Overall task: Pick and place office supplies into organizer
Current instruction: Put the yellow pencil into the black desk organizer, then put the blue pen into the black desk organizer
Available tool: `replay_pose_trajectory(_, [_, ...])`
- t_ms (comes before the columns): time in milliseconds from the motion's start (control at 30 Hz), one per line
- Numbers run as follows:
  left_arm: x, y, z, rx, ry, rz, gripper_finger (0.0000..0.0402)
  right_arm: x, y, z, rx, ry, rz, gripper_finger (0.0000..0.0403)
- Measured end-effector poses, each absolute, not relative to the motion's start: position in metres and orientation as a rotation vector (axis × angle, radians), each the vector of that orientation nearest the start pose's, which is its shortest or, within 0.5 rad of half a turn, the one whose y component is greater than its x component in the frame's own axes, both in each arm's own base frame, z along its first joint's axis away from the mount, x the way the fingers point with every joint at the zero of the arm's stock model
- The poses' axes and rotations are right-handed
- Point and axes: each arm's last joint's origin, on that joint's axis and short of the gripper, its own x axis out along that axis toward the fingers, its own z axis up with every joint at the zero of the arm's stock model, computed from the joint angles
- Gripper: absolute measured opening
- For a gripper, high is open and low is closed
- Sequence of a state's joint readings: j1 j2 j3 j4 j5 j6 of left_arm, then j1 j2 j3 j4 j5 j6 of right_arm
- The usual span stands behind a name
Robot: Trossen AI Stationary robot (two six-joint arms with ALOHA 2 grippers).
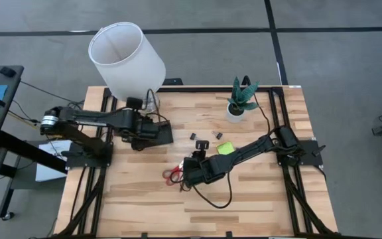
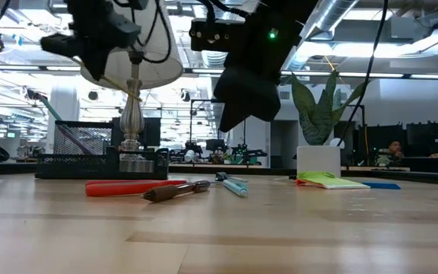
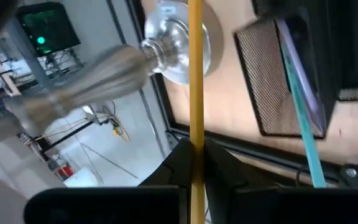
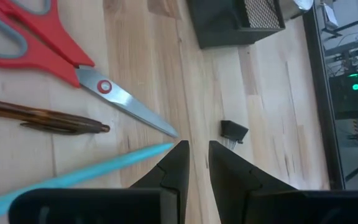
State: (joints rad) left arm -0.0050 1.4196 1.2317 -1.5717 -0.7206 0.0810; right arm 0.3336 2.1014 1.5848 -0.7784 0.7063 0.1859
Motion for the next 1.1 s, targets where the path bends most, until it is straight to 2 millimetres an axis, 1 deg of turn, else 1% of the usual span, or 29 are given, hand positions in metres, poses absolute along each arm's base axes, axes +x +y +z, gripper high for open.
replay_pose_trajectory(100, [0.202, 0.018, 0.281, 0.695, 1.729, 0.430, 0.0005, 0.404, 0.120, 0.176, -0.476, 1.084, -0.421, 0.0056])
replay_pose_trajectory(167, [0.190, 0.017, 0.270, 0.686, 1.774, 0.381, 0.0005, 0.404, 0.120, 0.176, -0.467, 1.081, -0.426, 0.0056])
replay_pose_trajectory(267, [0.175, 0.014, 0.256, 0.747, 1.830, 0.328, 0.0005, 0.404, 0.120, 0.176, -0.460, 1.079, -0.430, 0.0056])
replay_pose_trajectory(333, [0.170, 0.011, 0.250, 0.800, 1.832, 0.330, 0.0005, 0.404, 0.120, 0.176, -0.459, 1.078, -0.430, 0.0056])
replay_pose_trajectory(433, [0.167, 0.009, 0.247, 0.790, 1.852, 0.275, 0.0005, 0.404, 0.119, 0.176, -0.457, 1.077, -0.432, 0.0056])
replay_pose_trajectory(600, [0.166, 0.010, 0.238, 0.820, 1.899, 0.252, 0.0007, 0.406, 0.116, 0.176, -0.448, 1.073, -0.440, 0.0056])
replay_pose_trajectory(733, [0.170, 0.011, 0.224, 0.878, 1.996, 0.188, 0.0032, 0.408, 0.114, 0.177, -0.436, 1.058, -0.444, 0.0056])
replay_pose_trajectory(833, [0.177, 0.012, 0.213, 0.916, 2.064, 0.153, 0.0048, 0.408, 0.115, 0.177, -0.448, 1.059, -0.434, 0.0056])
replay_pose_trajectory(933, [0.186, 0.013, 0.202, 1.020, 2.115, 0.174, 0.0054, 0.408, 0.114, 0.177, -0.463, 1.065, -0.427, 0.0056])
replay_pose_trajectory(1100, [0.200, 0.015, 0.188, 1.211, 2.158, 0.206, 0.0057, 0.410, 0.107, 0.177, -0.471, 1.076, -0.433, 0.0056])
